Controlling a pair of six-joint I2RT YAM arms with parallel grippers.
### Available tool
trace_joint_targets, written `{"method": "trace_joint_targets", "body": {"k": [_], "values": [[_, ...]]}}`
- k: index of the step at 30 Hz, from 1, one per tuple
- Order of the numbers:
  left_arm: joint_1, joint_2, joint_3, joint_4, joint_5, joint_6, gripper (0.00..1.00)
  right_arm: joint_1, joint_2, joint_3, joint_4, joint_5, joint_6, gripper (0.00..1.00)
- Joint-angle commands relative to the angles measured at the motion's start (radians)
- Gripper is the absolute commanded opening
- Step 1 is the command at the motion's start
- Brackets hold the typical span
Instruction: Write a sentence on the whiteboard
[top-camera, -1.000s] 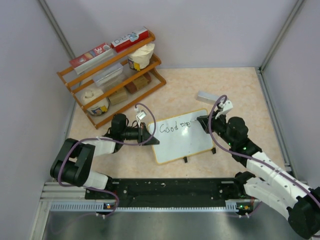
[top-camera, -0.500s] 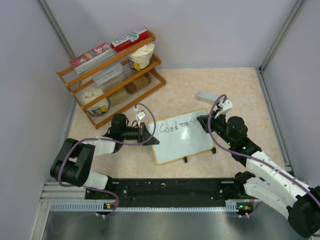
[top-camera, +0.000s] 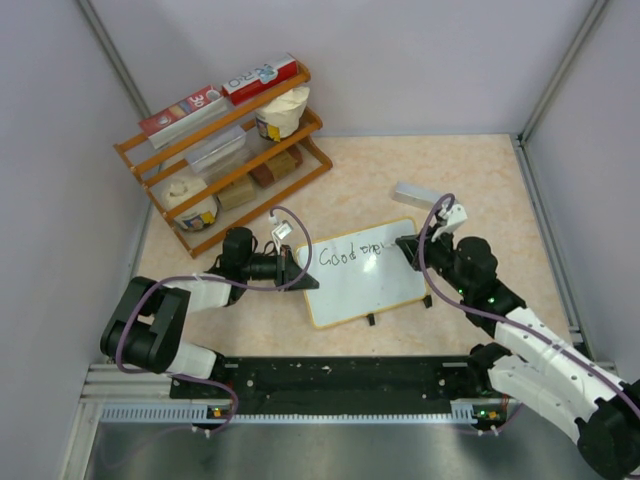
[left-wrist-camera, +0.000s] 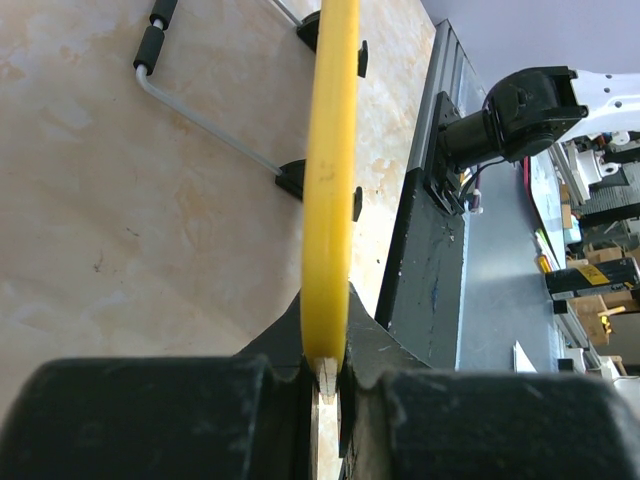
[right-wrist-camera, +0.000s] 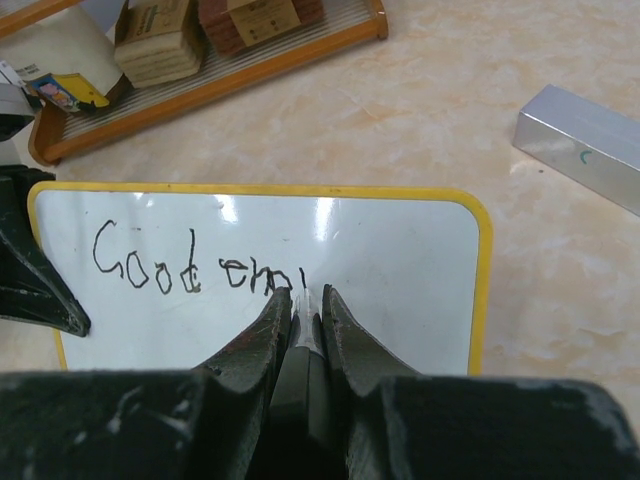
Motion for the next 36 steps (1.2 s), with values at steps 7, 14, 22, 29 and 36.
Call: {"method": "trace_joint_targets", "body": {"k": [7,14,22,29,36], "values": [[0.001,-0.006,-0.001,0.023,-0.048,0.045,0.00,0.010,-0.033,-0.027,0.008,-0.008,0.012,0.00],[0.001,-0.006,-0.001,0.021,-0.047,0.045,0.00,0.010,-0.021,-0.009,0.011,0.001,0.012,0.00],[0.000,-0.008,-0.001,0.021,-0.048,0.047,0.00,0.010,-0.013,0.019,0.026,0.043,0.017,0.00],[-0.002,-0.008,0.001,0.023,-0.047,0.047,0.00,0.010,0.007,0.037,0.039,0.043,0.023,0.00],[-0.002,-0.006,0.001,0.020,-0.047,0.047,0.00,0.010,0.005,0.037,0.054,0.070,0.028,0.00]]}}
